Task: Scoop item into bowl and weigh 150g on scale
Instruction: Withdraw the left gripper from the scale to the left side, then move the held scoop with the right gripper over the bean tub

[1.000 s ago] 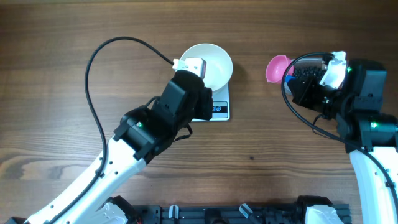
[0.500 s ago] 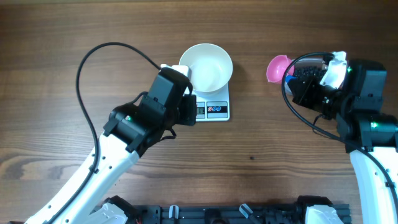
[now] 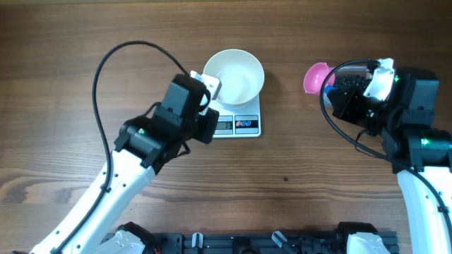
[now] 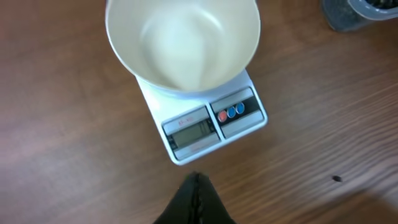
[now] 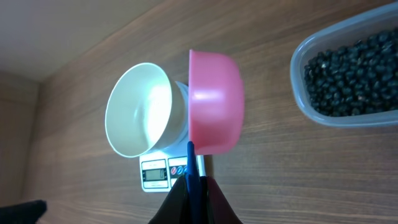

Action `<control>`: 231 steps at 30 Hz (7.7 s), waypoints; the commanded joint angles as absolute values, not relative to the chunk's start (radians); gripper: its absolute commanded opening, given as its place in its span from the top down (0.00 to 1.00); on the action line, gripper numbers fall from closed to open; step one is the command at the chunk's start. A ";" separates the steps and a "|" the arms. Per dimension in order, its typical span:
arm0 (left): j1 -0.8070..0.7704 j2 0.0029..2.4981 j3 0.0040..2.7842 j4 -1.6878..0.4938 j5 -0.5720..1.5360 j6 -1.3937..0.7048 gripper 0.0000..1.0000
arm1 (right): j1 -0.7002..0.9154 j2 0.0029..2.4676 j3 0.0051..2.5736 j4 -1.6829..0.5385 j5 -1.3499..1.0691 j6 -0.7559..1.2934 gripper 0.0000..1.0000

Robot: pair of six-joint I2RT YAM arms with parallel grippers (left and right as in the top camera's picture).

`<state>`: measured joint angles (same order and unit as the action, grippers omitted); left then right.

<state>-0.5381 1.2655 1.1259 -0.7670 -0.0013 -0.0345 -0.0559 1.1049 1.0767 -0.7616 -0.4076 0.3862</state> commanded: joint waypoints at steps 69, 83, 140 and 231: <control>-0.262 1.447 1.118 -0.535 0.056 0.281 0.00 | -0.060 1.343 1.098 -0.112 -0.047 -0.109 0.96; -0.262 1.447 1.118 -0.535 0.056 0.281 0.00 | -0.060 1.343 1.098 -0.110 -0.048 -0.052 0.96; -0.306 1.414 1.118 -0.713 0.551 0.419 0.00 | -0.060 1.343 1.098 -0.076 -0.132 -0.158 0.96; -0.149 1.291 0.986 -0.704 0.429 0.568 0.00 | -0.060 1.343 1.102 -0.176 -0.131 -0.109 0.96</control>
